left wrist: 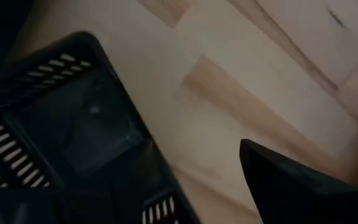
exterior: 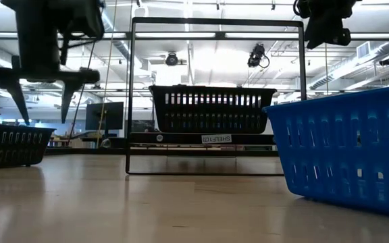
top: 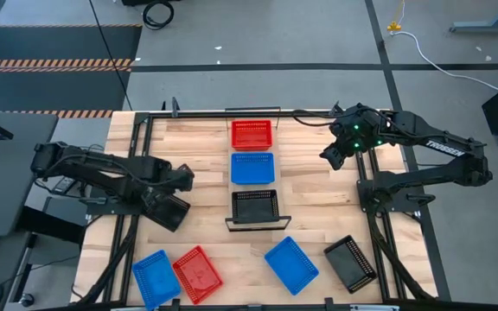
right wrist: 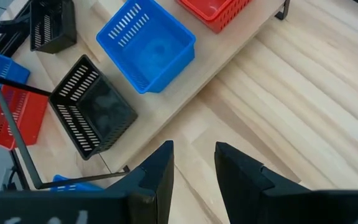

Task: Stack baskets on shelf by color
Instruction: Stack the left black bin on the black bin on the shelf

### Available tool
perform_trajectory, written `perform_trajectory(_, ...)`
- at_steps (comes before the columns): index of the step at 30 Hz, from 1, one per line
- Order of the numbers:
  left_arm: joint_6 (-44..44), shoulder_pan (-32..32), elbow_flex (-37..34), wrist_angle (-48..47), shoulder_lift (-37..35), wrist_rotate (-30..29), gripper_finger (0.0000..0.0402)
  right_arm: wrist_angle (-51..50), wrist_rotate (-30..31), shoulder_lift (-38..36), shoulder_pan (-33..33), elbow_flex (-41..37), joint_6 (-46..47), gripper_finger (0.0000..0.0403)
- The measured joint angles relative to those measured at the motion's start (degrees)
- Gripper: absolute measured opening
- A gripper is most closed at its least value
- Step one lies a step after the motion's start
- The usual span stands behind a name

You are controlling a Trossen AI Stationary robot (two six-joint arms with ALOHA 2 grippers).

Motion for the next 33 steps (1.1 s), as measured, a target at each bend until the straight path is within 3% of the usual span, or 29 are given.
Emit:
perform_trajectory(8, 2.2, 5.2, -4.1, 11.3, 3.7, 5.7, 0.0247, -0.3, -3.0, 0.0, 0.0, 0.0, 2.6, 0.0122)
perform_trajectory(17, 4.2, 5.1, -3.1, 19.3, 3.1, 3.3, 0.0244, -2.2, -3.7, -0.9, 0.0, 0.0, 2.5, 0.0121)
perform_trajectory(20, 4.3, 4.0, 0.3, 16.6, 3.1, 2.6, 0.0241, -2.2, -3.1, -1.1, 0.0, 0.0, 1.2, 0.0121)
perform_trajectory(27, 2.5, 2.3, 9.2, 0.2, 3.1, 0.6, 0.0239, -2.2, -0.6, -1.0, 0.0, 0.0, -2.2, 0.0121)
perform_trajectory(33, -1.1, 0.1, 9.1, -4.6, 3.0, 6.3, 0.0238, -2.2, 1.2, -1.0, 0.0, 0.0, -3.3, 0.0121)
